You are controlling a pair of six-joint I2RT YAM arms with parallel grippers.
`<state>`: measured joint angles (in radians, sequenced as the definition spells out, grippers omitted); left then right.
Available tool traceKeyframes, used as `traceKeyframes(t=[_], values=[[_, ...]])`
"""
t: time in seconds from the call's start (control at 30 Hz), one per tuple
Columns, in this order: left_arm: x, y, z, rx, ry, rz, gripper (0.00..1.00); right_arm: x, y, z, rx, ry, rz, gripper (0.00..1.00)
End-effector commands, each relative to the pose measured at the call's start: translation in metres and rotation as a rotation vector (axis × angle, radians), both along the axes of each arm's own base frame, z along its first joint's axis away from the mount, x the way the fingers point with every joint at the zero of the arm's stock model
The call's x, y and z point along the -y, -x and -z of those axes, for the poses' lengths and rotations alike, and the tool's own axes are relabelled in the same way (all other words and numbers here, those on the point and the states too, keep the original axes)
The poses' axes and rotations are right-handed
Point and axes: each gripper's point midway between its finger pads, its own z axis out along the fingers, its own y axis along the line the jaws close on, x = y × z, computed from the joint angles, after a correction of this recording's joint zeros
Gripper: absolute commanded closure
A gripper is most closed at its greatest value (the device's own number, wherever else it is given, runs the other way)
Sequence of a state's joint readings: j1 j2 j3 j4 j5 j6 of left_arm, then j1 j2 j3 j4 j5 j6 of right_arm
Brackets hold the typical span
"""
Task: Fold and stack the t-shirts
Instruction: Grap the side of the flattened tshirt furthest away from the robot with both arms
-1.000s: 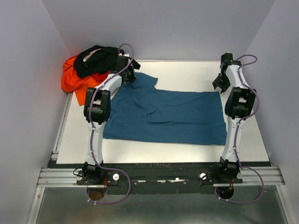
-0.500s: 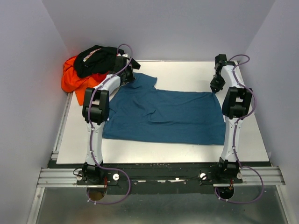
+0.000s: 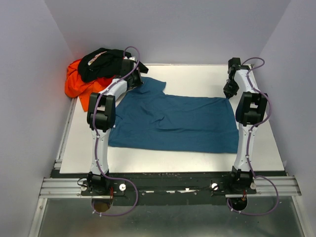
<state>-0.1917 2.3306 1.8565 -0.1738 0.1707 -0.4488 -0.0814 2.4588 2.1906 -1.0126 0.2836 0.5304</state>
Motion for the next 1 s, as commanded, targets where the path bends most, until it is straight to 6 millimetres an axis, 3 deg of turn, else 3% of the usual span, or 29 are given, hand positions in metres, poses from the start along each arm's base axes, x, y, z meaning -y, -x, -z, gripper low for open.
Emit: traceKeyframes(t=[0.0,0.1,0.23,0.4,0.57,0.63,0.87,0.97], values=[[-0.002,-0.005,-0.028,0.059,0.003,0.006,1.00,0.014,-0.003,-0.010,0.033,0.020,0.015,0.91],[-0.002,-0.005,-0.029,0.061,-0.004,0.006,1.00,0.020,-0.004,-0.011,0.031,0.053,0.025,0.78],[-0.001,-0.006,-0.029,0.068,-0.006,0.008,1.00,0.020,-0.006,-0.012,0.041,0.045,0.018,0.77],[-0.001,-0.009,-0.029,0.070,-0.009,0.006,1.00,0.022,-0.011,-0.021,0.066,0.052,0.011,0.64],[-0.002,-0.010,-0.031,0.072,-0.015,0.005,1.00,0.020,-0.010,-0.020,0.070,0.043,0.006,0.66],[-0.002,-0.009,-0.032,0.074,-0.017,0.006,1.00,0.020,-0.010,-0.019,0.068,0.039,0.003,0.71],[-0.002,-0.010,-0.033,0.078,-0.017,0.007,1.00,0.025,-0.008,-0.025,0.069,0.067,0.007,0.64],[0.000,-0.010,-0.034,0.081,-0.011,0.020,1.00,0.028,-0.007,-0.030,0.075,0.081,0.013,0.69]])
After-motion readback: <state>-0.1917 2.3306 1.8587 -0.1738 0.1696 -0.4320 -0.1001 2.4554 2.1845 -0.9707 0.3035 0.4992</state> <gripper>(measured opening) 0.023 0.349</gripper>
